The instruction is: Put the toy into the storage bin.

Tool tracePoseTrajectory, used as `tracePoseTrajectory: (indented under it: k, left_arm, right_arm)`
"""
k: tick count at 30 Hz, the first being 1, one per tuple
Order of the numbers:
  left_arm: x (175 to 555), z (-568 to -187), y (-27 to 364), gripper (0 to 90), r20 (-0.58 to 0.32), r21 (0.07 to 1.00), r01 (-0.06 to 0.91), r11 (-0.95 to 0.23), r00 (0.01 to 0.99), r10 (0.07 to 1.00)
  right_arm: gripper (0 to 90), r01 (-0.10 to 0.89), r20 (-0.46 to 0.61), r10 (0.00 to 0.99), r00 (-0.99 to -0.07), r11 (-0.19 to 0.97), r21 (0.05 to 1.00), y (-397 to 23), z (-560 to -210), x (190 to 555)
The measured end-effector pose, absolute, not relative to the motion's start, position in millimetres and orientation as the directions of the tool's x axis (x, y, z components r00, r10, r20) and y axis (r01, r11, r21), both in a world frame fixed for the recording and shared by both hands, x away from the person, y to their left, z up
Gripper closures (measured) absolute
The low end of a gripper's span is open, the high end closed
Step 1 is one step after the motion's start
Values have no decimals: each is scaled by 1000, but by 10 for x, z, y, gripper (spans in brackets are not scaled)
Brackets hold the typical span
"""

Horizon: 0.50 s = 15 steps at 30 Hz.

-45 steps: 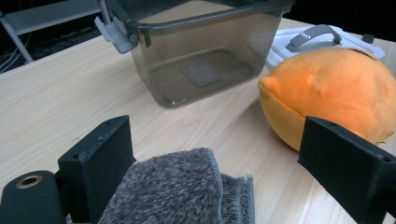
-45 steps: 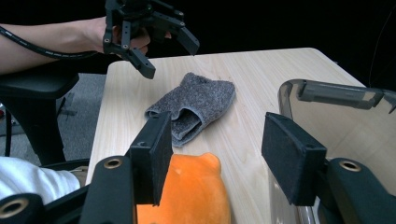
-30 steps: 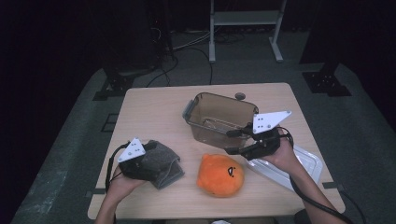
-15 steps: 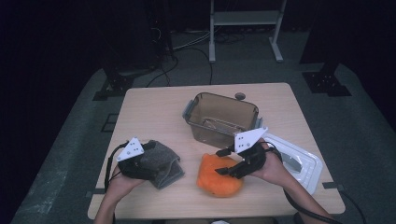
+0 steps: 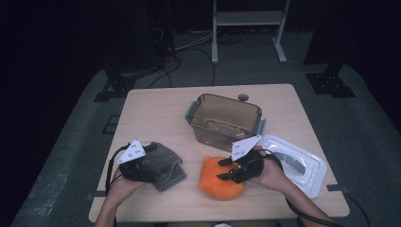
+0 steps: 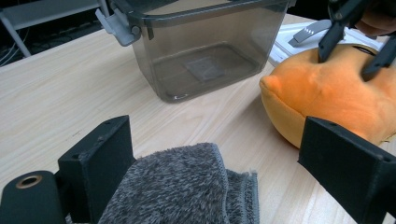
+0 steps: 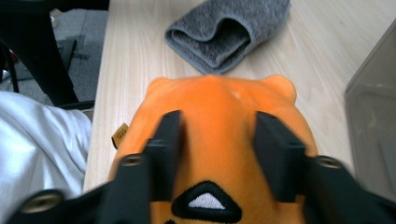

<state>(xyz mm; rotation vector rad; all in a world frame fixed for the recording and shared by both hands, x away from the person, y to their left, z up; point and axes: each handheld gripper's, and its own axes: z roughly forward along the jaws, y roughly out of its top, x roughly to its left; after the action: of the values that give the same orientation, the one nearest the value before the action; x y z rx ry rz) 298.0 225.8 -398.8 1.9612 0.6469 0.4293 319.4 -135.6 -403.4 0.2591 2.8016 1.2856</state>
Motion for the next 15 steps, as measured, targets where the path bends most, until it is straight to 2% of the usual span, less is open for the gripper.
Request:
tracePoseTrajectory:
  k: [4,6,15]
  left_arm:
    - [2989,-3990,2264,91,21,893,258,-368,794,608]
    - [2988,-3984,2268,91,24,894,255,-369,795,606]
    - [2986,-3976,2292,91,23,896,255,-364,791,612]
  right_arm:
    - [736,131,19,171,-985,669,731,-1314,-4014,3194]
    - [775,137,23,175,-984,675,725,-1301,-3974,3186]
    - [801,139,35,167,-985,670,730,-1282,-3825,3190]
